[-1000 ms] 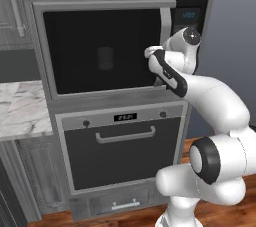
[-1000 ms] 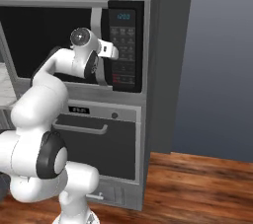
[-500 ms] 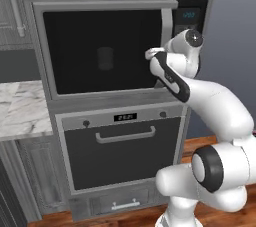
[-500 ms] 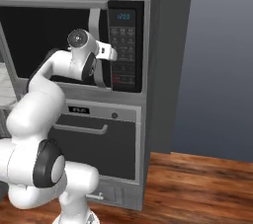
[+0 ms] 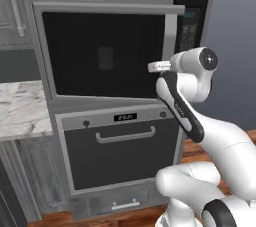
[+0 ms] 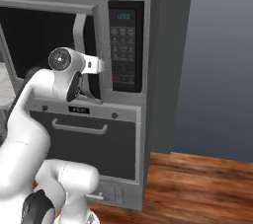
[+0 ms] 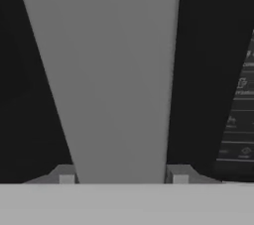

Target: Open the microwave door.

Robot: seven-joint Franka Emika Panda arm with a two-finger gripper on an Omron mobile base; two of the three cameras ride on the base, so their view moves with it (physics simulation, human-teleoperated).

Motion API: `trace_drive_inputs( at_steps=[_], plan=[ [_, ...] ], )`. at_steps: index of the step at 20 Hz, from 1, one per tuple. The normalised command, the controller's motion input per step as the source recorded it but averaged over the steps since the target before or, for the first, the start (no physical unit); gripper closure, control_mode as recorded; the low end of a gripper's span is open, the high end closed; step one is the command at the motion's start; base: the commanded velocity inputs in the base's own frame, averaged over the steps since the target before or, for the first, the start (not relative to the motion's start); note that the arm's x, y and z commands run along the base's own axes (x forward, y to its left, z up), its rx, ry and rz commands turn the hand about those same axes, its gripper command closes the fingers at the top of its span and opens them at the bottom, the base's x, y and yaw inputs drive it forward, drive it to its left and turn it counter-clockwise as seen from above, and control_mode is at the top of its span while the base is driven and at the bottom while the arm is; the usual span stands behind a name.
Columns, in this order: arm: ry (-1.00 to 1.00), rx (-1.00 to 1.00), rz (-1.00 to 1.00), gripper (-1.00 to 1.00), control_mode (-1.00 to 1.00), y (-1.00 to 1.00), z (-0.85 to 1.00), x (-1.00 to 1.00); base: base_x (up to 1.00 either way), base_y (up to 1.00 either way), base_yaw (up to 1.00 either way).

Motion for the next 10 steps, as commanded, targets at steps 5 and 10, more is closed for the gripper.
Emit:
trace_drive_inputs(
  at_steps=[5,10],
  plan=[
    [-0.07,0.0,0.0,1.0,-1.0,0.43,0.85,-1.0,0.0,0.0,0.0],
    [-0.02,-0.06,0.0,1.0,-1.0,0.68,0.92,-1.0,0.0,0.0,0.0]
  ],
)
